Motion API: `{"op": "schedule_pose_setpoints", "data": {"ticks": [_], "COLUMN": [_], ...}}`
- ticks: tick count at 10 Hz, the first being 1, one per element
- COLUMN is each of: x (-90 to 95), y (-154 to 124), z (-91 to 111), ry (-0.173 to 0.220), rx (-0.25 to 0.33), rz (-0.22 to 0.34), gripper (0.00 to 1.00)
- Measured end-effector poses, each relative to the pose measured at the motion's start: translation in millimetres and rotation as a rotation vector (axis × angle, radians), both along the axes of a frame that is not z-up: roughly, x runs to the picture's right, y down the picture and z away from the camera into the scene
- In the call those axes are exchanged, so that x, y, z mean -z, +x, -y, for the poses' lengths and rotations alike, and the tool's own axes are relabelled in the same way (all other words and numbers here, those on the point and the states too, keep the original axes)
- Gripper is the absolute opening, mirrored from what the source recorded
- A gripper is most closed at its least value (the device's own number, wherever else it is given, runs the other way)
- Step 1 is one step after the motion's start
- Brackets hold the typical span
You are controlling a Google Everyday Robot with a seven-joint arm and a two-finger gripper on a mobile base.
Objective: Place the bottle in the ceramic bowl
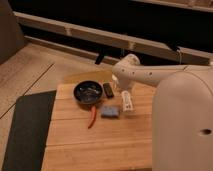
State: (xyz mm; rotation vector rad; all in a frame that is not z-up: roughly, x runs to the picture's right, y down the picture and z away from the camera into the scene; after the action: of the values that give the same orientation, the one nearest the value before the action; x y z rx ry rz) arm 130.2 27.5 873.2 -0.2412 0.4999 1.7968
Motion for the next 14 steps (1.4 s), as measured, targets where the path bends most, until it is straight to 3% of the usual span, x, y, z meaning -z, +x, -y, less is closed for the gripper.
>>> {"op": "schedule_pose_setpoints", "data": {"ticks": [3, 7, 12, 14], "x": [-5.3, -18.7, -36.3, -47.0], "y": [5.4, 4.3, 12.9, 13.4], "z": [2.8, -13.7, -27.9, -42.9], "ry": [-0.014, -0.052, -0.099, -0.135], "rx": [-0.001, -0.049, 0.007, 0.021], "rz": [-0.014, 0.015, 0.012, 0.016], "gripper": [0.65, 0.65, 0.65, 0.65]}}
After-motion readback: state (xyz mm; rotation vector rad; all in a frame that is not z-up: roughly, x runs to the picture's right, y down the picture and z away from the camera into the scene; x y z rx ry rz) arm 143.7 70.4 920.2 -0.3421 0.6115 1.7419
